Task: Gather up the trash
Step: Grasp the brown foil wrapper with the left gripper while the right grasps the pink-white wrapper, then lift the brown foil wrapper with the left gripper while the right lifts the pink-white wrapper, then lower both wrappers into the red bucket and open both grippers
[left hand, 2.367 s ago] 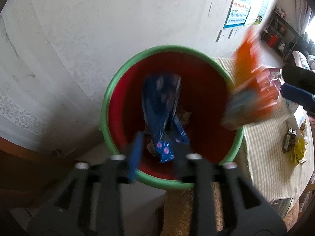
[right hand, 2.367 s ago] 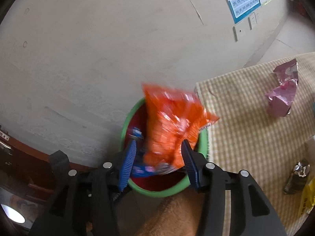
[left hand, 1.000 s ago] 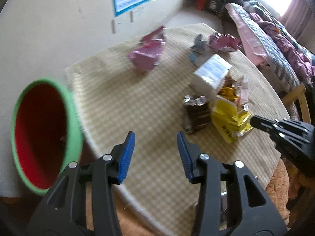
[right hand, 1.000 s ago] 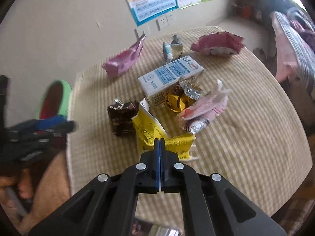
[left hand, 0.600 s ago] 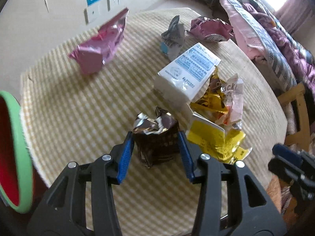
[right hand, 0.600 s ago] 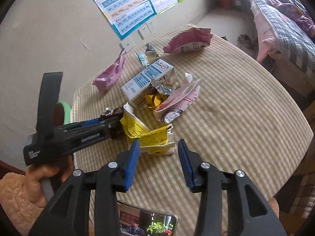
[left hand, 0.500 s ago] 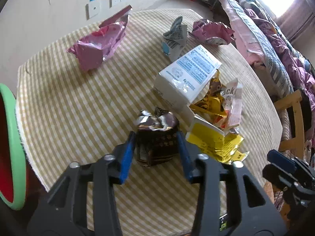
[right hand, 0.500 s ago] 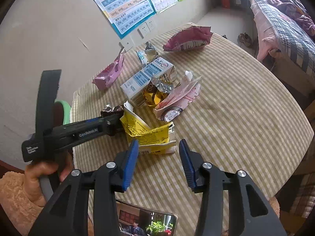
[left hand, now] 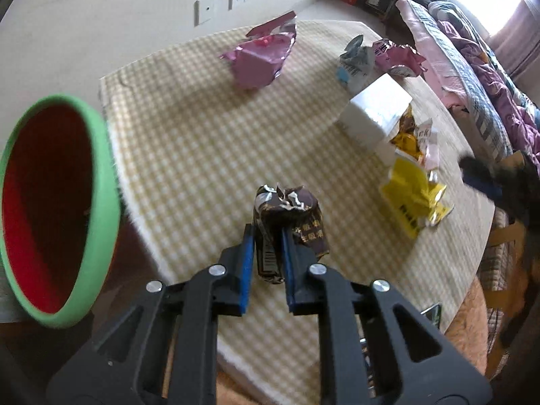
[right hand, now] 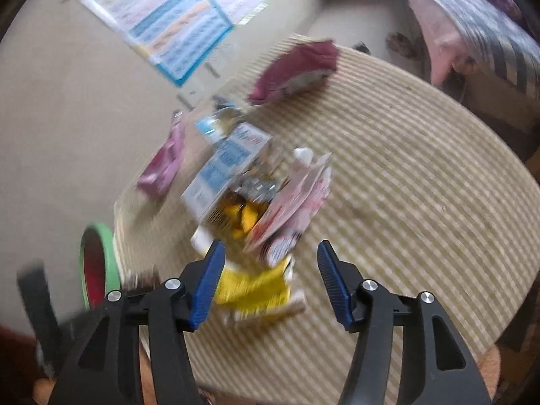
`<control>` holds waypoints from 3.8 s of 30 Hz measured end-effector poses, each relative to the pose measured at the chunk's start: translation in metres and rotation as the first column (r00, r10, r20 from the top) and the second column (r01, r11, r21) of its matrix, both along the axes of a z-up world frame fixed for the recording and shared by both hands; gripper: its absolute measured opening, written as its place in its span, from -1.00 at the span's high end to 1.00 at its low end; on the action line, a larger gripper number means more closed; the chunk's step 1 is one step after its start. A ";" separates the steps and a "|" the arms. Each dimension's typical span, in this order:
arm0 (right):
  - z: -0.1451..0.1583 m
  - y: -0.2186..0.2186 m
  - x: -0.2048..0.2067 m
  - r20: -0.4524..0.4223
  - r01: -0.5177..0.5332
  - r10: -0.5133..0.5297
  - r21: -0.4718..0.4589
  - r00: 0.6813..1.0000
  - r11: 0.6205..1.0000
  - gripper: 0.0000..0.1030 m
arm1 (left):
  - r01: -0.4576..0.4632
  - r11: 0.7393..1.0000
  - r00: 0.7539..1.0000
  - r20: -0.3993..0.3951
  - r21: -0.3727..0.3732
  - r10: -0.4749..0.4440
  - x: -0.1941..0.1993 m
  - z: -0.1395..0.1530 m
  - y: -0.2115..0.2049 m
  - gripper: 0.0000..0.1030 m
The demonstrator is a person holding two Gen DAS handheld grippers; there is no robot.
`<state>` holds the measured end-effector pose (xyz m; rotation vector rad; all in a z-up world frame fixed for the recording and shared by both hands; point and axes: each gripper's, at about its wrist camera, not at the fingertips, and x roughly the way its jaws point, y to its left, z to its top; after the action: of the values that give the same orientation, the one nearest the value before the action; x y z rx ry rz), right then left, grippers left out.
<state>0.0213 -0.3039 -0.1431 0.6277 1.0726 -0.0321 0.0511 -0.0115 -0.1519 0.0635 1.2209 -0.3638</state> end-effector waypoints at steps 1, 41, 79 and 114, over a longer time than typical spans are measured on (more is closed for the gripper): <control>-0.005 -0.003 0.005 -0.016 0.021 -0.021 0.025 1.000 0.999 -0.10 | 0.000 1.000 1.000 0.000 0.002 0.000 -0.002 -0.001 0.001 0.71; 0.015 0.026 -0.019 0.013 -0.055 0.057 -0.163 0.998 0.985 0.00 | -0.057 0.997 0.984 0.165 -0.044 0.063 -0.006 0.045 0.008 0.10; 0.050 0.030 -0.015 0.096 -0.008 0.006 0.012 0.995 1.000 0.24 | -0.097 0.994 0.978 0.183 -0.041 0.103 -0.007 0.056 0.020 0.10; 0.091 0.169 0.005 0.171 -0.311 0.334 -0.149 0.927 0.939 0.23 | -0.254 0.967 0.918 0.316 0.007 0.239 -0.002 0.087 0.101 0.09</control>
<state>0.0263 -0.1346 -0.0517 0.3319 0.9652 0.2466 0.0488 0.0892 -0.0646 0.0072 0.9079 -0.0973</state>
